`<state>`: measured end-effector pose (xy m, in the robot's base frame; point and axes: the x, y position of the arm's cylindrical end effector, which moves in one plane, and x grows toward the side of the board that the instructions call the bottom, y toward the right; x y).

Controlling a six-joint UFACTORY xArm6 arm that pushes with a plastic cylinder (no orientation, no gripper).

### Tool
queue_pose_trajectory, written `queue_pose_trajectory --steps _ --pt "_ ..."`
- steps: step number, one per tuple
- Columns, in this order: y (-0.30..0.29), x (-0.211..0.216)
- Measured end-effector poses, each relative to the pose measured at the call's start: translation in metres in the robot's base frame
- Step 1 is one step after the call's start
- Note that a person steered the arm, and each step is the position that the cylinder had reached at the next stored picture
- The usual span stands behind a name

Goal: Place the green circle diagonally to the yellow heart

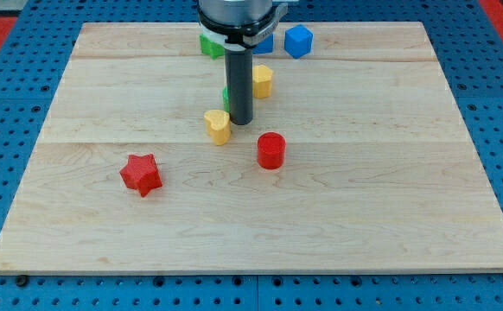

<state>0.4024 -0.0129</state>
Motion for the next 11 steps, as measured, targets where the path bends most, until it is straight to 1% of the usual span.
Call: queue_pose_trajectory --steps 1,2,3,4,5,6,7,8,9,10,11 --pt "0.041 -0.001" --pt "0.05 -0.002" --pt "0.02 -0.008" --pt "0.009 -0.024" --pt "-0.021 -0.037" --pt "-0.055 -0.04" --pt "-0.068 -0.047" --pt "-0.069 -0.066" --pt "-0.089 -0.079" --pt "-0.104 -0.076" --pt "-0.111 -0.062"
